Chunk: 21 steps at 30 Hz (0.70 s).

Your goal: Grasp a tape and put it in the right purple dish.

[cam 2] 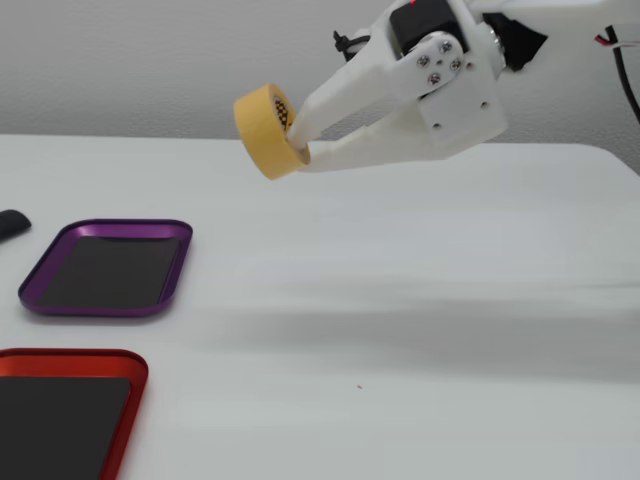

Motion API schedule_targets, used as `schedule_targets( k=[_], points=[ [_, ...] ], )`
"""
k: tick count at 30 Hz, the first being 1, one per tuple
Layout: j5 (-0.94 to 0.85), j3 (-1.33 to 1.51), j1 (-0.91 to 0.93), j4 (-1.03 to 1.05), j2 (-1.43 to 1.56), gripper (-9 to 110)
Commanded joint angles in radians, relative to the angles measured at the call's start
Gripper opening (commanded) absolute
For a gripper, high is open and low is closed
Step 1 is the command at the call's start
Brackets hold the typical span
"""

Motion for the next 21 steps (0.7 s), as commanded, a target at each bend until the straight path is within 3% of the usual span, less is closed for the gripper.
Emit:
schedule_targets(
  k=[1,11,21],
  points=[
    [-0.015,-0.063,0.046,-0.118,-0.15,-1],
    [0.054,-0.514,0.1,-0.089,-0.721,-1],
    [0.101,-0.884,0.094,0.118,-0.925,-1]
  ],
)
